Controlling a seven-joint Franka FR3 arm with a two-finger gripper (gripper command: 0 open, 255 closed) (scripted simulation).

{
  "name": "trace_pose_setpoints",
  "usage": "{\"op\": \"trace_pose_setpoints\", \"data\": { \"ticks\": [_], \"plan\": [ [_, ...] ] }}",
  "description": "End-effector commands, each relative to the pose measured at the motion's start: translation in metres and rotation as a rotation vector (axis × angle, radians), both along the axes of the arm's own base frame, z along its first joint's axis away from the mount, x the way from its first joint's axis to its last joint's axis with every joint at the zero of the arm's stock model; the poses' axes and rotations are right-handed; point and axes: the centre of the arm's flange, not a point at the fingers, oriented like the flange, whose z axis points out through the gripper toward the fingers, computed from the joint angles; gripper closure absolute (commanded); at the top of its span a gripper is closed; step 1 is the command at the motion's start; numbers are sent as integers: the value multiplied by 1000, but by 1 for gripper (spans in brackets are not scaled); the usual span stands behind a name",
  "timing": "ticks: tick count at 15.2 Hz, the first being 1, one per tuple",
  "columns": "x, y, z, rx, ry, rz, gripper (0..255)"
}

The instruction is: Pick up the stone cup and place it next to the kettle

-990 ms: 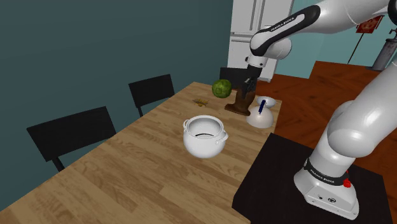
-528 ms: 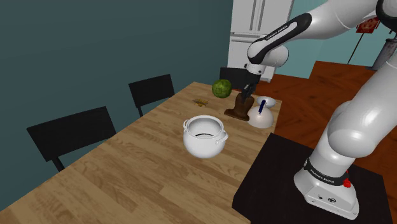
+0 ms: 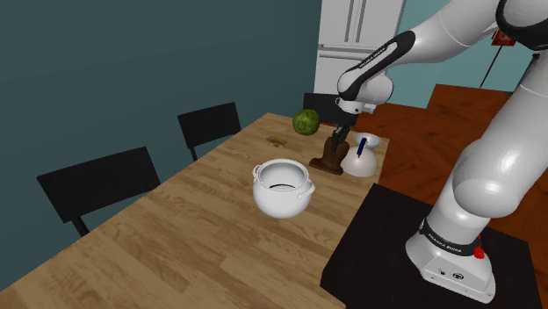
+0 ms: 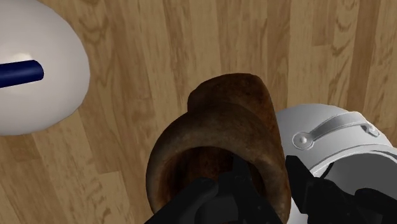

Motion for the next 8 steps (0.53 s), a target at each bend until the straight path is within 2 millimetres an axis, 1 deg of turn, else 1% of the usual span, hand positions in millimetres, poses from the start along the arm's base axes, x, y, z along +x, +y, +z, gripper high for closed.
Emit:
{"op": "trace_pose_setpoints", "data": {
  "ticks": [1, 8],
  "plan": [
    [1, 0, -11, -1, -2, 0, 255],
    [1, 0, -48, -1, -2, 0, 255]
  ]
}}
